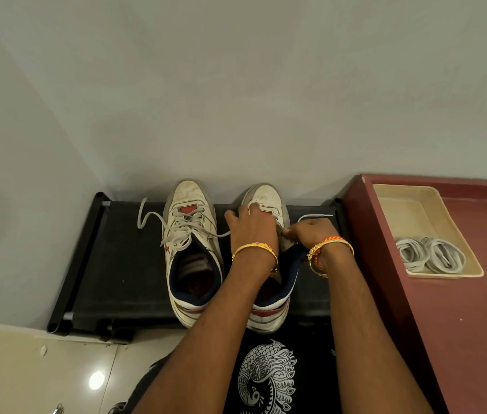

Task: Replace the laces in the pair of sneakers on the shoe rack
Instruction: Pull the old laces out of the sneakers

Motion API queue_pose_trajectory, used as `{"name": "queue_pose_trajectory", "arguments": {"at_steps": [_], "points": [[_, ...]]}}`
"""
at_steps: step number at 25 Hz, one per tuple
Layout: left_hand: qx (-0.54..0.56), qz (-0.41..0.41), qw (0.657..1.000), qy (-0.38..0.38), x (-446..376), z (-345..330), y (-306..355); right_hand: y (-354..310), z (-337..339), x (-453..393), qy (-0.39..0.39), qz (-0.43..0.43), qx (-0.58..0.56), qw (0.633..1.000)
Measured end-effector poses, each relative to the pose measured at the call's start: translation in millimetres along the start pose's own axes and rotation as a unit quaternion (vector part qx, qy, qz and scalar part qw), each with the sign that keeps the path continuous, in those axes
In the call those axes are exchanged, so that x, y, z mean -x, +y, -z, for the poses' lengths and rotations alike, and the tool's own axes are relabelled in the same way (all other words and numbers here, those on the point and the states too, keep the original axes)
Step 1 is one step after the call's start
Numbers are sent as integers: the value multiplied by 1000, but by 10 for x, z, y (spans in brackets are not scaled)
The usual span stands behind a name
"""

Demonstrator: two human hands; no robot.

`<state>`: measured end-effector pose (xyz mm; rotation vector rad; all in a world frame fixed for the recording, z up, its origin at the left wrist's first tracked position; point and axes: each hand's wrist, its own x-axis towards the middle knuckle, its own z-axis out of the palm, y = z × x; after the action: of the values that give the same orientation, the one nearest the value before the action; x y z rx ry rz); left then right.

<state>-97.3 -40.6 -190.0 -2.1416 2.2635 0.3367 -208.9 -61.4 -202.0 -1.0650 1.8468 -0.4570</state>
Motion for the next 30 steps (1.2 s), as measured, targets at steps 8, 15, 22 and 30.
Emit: {"name": "queue_pose_trajectory", "arguments": {"at_steps": [8, 15, 22, 30], "points": [[647, 167, 730, 142, -22, 309, -252, -3, 19, 19, -11, -10, -39, 999], [625, 157, 756, 117, -73, 333, -262, -15, 42, 70, -21, -24, -58, 998], [119, 65, 991, 8, -65, 46, -88, -26, 45, 111, -24, -32, -80, 996], [342, 174, 905, 185, -9, 311, -287, -44, 64, 135, -33, -34, -96, 994]]}}
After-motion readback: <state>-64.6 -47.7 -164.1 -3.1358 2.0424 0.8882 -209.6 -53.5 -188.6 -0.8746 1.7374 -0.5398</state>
